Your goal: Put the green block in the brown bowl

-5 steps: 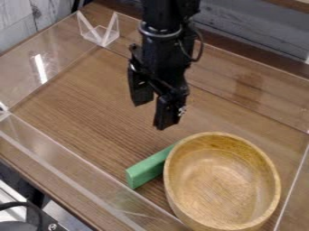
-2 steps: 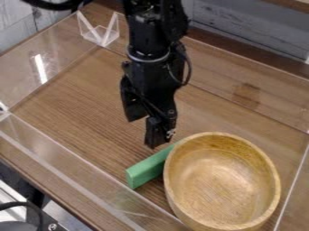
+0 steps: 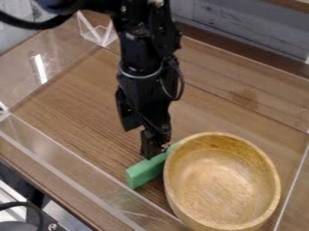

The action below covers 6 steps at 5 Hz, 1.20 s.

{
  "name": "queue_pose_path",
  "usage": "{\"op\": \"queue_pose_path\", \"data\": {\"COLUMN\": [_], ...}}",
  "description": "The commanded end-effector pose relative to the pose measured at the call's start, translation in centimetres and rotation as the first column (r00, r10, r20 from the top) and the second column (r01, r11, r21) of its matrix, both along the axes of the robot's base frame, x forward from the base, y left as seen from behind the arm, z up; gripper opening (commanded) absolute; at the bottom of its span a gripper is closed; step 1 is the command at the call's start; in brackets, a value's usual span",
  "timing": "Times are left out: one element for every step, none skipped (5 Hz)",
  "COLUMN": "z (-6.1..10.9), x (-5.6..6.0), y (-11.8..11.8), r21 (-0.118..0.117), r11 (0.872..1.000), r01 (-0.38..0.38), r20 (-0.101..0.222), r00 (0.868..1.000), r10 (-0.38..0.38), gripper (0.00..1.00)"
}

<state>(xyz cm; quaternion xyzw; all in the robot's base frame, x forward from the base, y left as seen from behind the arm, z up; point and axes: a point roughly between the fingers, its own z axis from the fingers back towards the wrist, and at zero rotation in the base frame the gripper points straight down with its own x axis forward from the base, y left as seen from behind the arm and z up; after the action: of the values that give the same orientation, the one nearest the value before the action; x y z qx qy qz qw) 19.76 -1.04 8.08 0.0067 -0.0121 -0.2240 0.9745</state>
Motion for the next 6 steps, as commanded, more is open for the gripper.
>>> {"op": "queue_pose_path", "data": {"z": [0.3, -0.1, -0.4, -0.9, -1.4, -1.9], "x": [-0.1, -0.4, -0.7, -0.9, -1.0, -1.0], "y": [-0.2, -0.3, -0.3, -0.3, -0.1, 0.0], "r21": [-0.007, -0.023, -0.034, -0.042, -0.050, -0.057], "r11": [1.000, 1.000, 0.999, 0.999, 0.999, 0.998], "r01": [0.006, 0.012, 0.010, 0.007, 0.002, -0.004], "r20": [0.058, 0.070, 0.080, 0.087, 0.093, 0.096], "r00": [0.998, 0.997, 0.997, 0.996, 0.996, 0.995], "r10": [-0.005, -0.010, -0.007, -0.003, 0.003, 0.010], "gripper": [1.00, 1.00, 1.00, 1.00, 1.00, 1.00]}}
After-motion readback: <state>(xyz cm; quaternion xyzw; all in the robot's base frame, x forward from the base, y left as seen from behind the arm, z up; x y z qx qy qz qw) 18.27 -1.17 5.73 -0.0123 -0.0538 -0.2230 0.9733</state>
